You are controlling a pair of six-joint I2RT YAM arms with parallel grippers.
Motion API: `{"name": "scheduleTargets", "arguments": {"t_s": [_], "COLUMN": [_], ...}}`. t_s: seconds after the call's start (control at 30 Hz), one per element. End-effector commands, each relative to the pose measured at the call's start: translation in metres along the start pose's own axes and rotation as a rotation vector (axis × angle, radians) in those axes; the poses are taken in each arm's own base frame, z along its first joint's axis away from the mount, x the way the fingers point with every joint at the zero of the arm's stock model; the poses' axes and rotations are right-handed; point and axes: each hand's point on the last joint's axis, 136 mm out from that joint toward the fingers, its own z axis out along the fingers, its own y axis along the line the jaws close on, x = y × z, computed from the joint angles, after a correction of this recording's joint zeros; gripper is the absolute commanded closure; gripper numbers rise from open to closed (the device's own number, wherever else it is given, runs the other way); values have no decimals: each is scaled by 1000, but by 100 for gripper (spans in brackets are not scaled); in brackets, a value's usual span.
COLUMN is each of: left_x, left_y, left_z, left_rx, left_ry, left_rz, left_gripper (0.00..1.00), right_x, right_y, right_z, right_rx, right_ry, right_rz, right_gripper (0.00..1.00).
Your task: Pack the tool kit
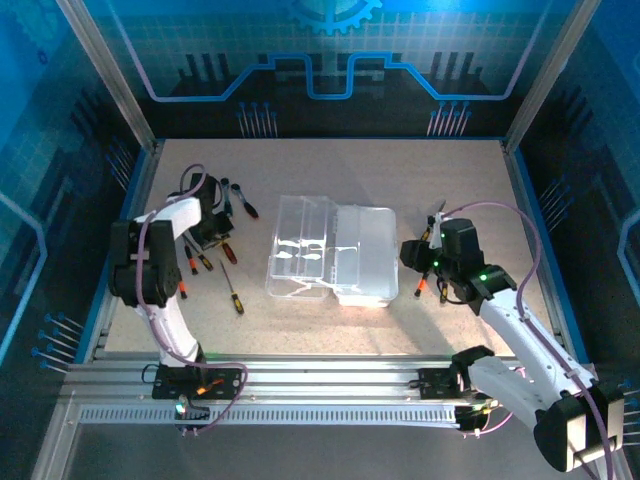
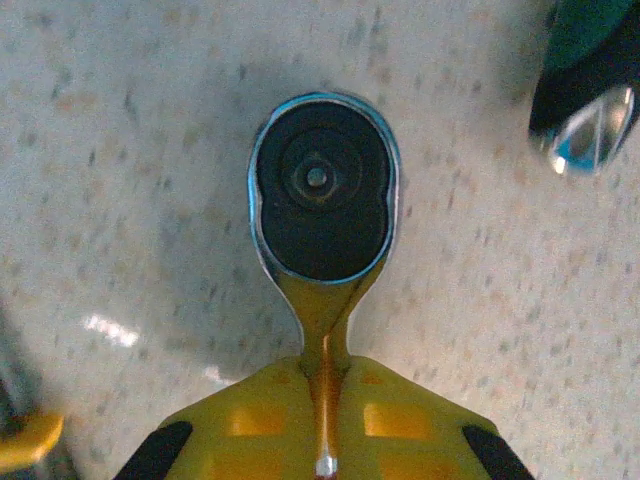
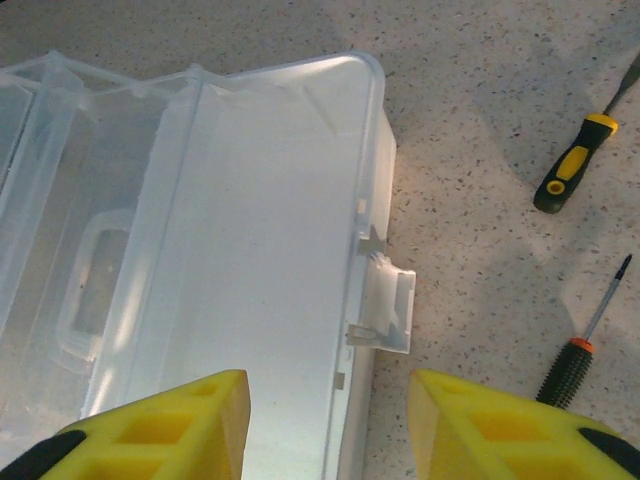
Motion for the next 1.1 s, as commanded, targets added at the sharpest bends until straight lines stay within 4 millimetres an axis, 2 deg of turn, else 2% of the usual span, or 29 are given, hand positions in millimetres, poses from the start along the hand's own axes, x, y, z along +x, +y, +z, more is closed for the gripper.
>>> {"name": "scheduleTargets", "arguments": {"t_s": [0.0,0.2,0.37,0.5,0.8,1.07], "left_x": [-5,3,8,14,26,32], "left_y": [-10,-13,-29,-47,-84,-107], "left_z": [-26,-47,-69,-88,-131,-171], "left_rx": [90,151,218,271,360,414], "left_ry": [-70,-97,-116,-131,-170,-220], "left_rz": [-37,-44,-18,22,110,171], "left_gripper": [100,100,100,100,100,100], "right_x": [-8,-7,-2,0,-2,-2], "right_y": [15,29,59,76,85,92], "right_z": [-4,-1,1,3,10,13], "right_rx": [-40,-75,-178,-229,-233,-250], "right_ry": [0,13,23,41,64,75], "right_rz": [-6,-38,-142,-173,-185,-196], "right_gripper": [54,54,46,44,45,46]}}
